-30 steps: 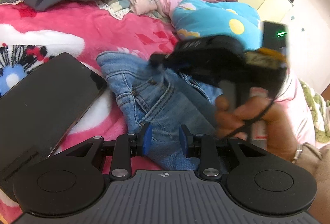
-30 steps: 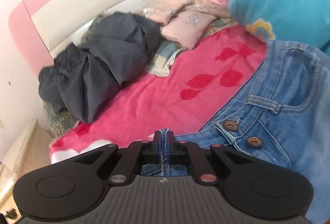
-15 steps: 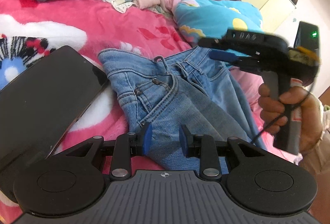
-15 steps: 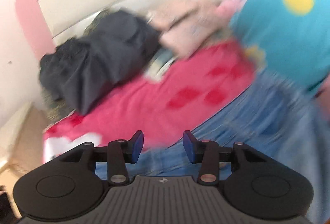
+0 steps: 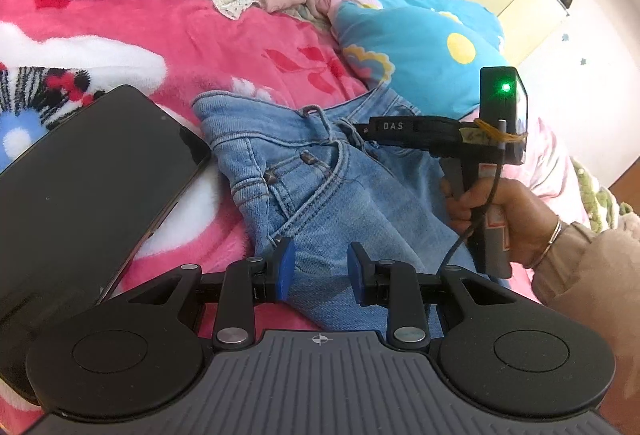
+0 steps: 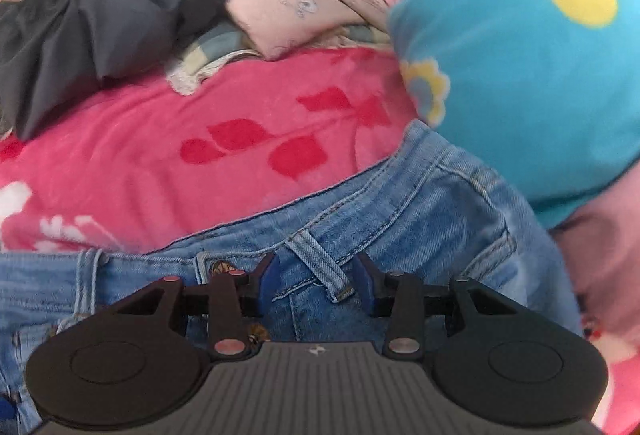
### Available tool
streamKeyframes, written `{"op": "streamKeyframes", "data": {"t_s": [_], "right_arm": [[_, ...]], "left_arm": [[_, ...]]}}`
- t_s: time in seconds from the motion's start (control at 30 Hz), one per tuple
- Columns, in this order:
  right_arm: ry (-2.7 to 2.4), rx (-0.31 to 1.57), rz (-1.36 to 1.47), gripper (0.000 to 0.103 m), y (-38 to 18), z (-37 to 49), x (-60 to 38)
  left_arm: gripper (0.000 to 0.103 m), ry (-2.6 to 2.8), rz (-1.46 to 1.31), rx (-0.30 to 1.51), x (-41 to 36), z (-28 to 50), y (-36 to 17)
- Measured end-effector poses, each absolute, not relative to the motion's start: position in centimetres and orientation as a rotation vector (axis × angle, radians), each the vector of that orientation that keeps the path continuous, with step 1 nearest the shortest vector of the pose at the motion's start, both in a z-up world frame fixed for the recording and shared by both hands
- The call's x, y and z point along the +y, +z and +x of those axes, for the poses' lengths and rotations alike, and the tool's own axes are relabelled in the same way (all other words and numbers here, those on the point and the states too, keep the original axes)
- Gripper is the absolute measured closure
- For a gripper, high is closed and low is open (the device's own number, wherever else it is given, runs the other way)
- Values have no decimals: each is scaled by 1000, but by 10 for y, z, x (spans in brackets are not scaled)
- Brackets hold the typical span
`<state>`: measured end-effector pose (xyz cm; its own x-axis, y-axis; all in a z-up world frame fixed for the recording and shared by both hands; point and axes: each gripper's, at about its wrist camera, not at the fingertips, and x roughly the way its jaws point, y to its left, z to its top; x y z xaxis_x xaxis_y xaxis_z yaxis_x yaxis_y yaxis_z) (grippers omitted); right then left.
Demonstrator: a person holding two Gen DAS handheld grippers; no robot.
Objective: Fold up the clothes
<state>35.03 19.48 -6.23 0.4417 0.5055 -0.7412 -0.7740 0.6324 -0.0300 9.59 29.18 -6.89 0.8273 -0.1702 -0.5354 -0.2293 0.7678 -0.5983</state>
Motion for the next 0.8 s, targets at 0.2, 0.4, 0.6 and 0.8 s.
{"op": "streamKeyframes", "data": {"t_s": [0.2, 0.4, 0.6, 0.8], "right_arm": [[737, 706, -295, 98, -57, 352, 188], [739, 652, -290, 99, -51, 348, 190], [762, 609, -283, 103, -42, 350, 200], [761, 586, -224, 103, -37, 365, 217]], "left_arm": [[75, 37, -703, 603, 293, 93, -69], [75, 39, -708, 601, 295, 92, -69], [75, 47, -702, 593, 296, 88, -66], [75, 50, -699, 594, 296, 90, -67]]}}
